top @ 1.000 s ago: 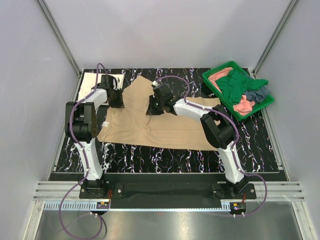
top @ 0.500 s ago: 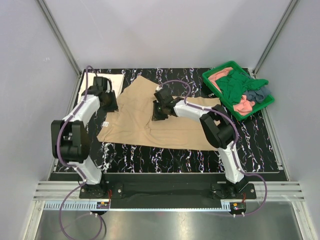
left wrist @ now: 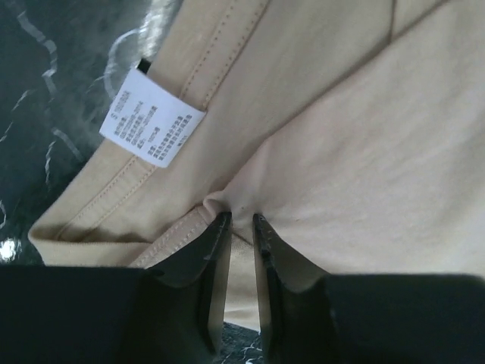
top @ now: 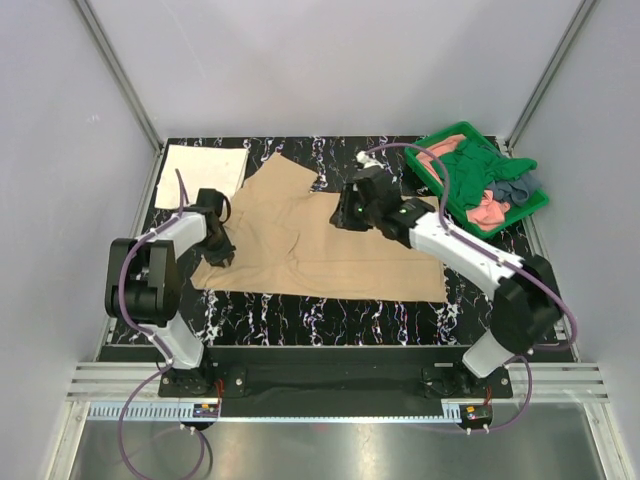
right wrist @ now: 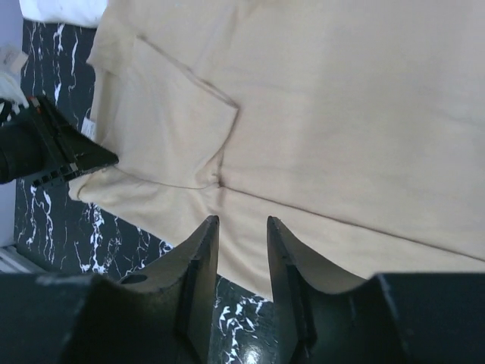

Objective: Fold and stack the t-shirts
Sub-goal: Fold the tshirt

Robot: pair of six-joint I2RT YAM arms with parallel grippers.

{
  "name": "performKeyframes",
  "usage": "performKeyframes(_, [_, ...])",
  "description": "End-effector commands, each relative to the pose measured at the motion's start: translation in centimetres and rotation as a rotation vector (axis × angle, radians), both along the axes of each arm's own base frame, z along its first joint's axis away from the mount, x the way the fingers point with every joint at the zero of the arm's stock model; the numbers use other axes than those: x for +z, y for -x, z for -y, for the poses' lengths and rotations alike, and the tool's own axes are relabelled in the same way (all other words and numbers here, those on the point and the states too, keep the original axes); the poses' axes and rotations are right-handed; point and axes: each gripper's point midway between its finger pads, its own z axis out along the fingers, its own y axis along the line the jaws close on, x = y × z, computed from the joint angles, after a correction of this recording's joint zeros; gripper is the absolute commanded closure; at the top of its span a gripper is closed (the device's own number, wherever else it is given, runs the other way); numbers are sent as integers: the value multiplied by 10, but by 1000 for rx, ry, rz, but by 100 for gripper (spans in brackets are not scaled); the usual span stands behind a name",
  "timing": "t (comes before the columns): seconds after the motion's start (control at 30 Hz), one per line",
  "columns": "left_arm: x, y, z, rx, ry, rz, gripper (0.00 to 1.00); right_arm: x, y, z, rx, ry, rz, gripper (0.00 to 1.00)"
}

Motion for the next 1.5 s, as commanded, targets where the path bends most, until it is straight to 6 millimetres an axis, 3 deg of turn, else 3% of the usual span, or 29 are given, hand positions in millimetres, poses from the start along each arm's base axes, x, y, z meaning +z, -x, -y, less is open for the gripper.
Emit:
performKeyframes(0.0, [-17,52,-35,154,-164,-148,76,18,-3,39,-89,12,51,61])
performKeyframes(0.07, [-19,64,-40,174,-182,-175,76,27,-1,52,-111,5,62,59])
performKeyframes(0.17, [-18,74,-42,178,-189,-190,76,16,-3,79,-189,45,32,55])
performKeyframes(0.27, [-13,85,-47,204,-215,-187,76,-16,5,108,-269,96,-67,55])
performKeyframes(0.43, [-4,98,-49,240,-216,-174,74,-45,16,132,-329,114,-142,56])
performKeyframes(0.53, [30,71,-38,162,-140,-61,68,-48,8,150,-337,131,-150,55])
performKeyframes(0.6, [74,35,-26,69,-69,94,65,-41,-8,161,-336,122,-131,55])
performKeyframes(0.63, [106,6,-20,24,-40,215,55,-37,-12,158,-274,127,-114,55])
performKeyframes(0.67, [126,-9,-13,-30,-11,289,51,-40,-18,160,-273,148,-117,55])
performKeyframes(0.7, [142,-23,4,-160,55,358,48,-27,-30,165,-268,161,-72,54])
performKeyframes(0.73, [174,-51,11,-213,71,482,45,-22,-35,167,-272,174,-49,54])
performKeyframes(0.77, [187,-62,16,-254,83,516,45,-19,-41,170,-278,181,-36,54])
performKeyframes(0.8, [183,-77,22,-298,105,502,47,-9,-49,169,-275,175,-10,54])
performKeyframes(0.83, [206,-95,24,-349,92,560,49,-7,-54,169,-254,177,-1,54])
performKeyframes(0.87, [210,-106,27,-379,96,571,52,-3,-60,168,-246,174,16,54])
performKeyframes(0.9, [196,-121,26,-407,90,536,52,6,-67,167,-242,170,42,54])
performKeyframes(0.93, [210,-135,24,-411,66,566,52,7,-71,167,-231,182,58,54])
performKeyframes(0.97, [193,-149,17,-405,41,525,51,7,-79,166,-226,185,66,54])
performKeyframes(1.0, [188,-157,16,-422,29,514,50,6,-83,168,-226,195,67,54])
performKeyframes(1.03, [199,-171,15,-430,17,541,50,-4,-90,173,-231,200,45,54])
performKeyframes(1.07, [195,-179,14,-437,11,533,50,-1,-96,172,-211,182,45,54])
performKeyframes(1.1, [173,-189,13,-458,9,485,49,-4,-100,172,-196,170,36,54])
performKeyframes(1.13, [177,-198,13,-470,0,494,49,-16,-103,169,-153,163,11,54])
performKeyframes(1.17, [157,-205,12,-478,3,452,49,-15,-111,175,-153,162,16,54])
performKeyframes(1.3, [133,-216,12,-496,6,413,50,-37,-127,191,-89,216,-3,54])
performKeyframes(1.43, [118,-209,16,-467,41,378,54,-71,-137,204,-38,282,-73,55])
performKeyframes(1.47, [118,-208,13,-450,23,374,54,-70,-141,208,-37,295,-84,55])
